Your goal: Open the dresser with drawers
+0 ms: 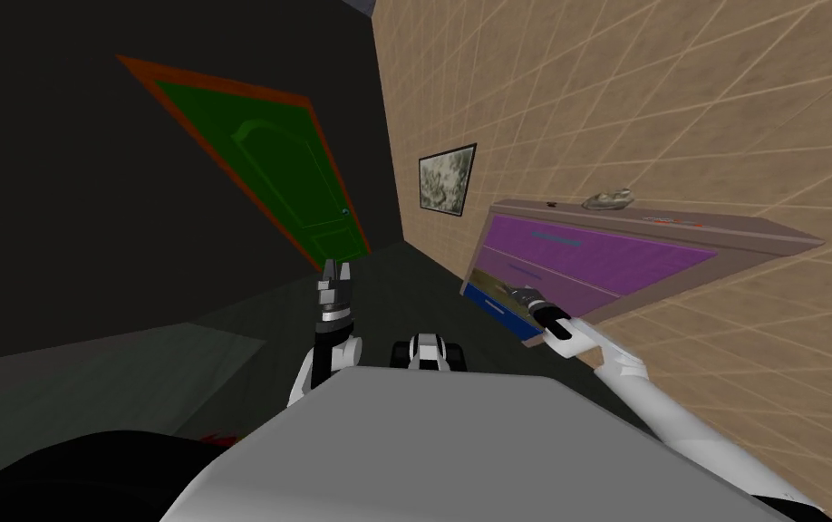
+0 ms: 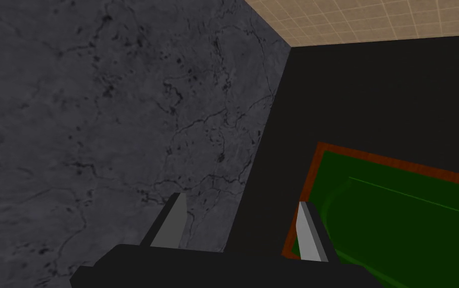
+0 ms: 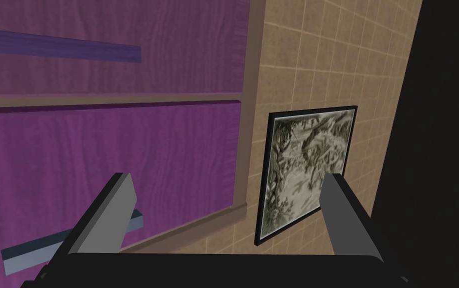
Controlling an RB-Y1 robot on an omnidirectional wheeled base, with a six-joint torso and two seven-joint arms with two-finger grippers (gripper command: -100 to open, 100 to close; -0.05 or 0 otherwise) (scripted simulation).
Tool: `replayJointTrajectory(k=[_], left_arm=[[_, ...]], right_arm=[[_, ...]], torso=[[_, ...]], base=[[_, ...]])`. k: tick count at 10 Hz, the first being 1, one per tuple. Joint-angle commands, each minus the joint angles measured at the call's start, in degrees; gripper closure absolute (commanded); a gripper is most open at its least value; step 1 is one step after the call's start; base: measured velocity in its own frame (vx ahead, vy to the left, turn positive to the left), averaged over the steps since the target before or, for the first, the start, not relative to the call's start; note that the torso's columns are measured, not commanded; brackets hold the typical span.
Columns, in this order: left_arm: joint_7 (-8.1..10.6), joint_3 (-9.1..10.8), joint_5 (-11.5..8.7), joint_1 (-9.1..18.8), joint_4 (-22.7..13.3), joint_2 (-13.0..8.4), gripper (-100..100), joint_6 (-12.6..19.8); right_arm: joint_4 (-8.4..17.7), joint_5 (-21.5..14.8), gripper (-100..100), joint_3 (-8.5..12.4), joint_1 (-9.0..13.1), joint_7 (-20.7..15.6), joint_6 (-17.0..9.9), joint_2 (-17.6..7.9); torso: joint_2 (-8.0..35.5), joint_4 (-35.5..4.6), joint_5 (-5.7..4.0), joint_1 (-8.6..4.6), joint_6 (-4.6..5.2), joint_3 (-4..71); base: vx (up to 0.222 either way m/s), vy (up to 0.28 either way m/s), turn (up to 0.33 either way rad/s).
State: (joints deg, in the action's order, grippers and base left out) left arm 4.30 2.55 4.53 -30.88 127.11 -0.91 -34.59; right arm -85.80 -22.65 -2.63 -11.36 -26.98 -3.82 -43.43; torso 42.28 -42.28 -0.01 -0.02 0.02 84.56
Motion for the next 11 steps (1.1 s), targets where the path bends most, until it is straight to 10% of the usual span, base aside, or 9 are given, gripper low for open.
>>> replayJointTrajectory(k=[1,11], left_arm=[[0.0,0.0,0.0,0.0,0.0,0.0,0,0.0],[0.0,0.0,0.0,0.0,0.0,0.0,0,0.0]], right_arm=[[4.77,-1.52,-100,-0.03,1.75,-2.5,-1.55,-1.88],[21.9,-6.34,-100,0.32,6.74,-11.26,-8.92,-11.7]], torso=[[0.04,-0.01,-0.02,-0.08,0.02,-0.02],[0.03,-0.01,0.02,0.01,0.02,-0.01]], base=[[0.025,0.027,0.192],[0.032,0.035,0.142]])
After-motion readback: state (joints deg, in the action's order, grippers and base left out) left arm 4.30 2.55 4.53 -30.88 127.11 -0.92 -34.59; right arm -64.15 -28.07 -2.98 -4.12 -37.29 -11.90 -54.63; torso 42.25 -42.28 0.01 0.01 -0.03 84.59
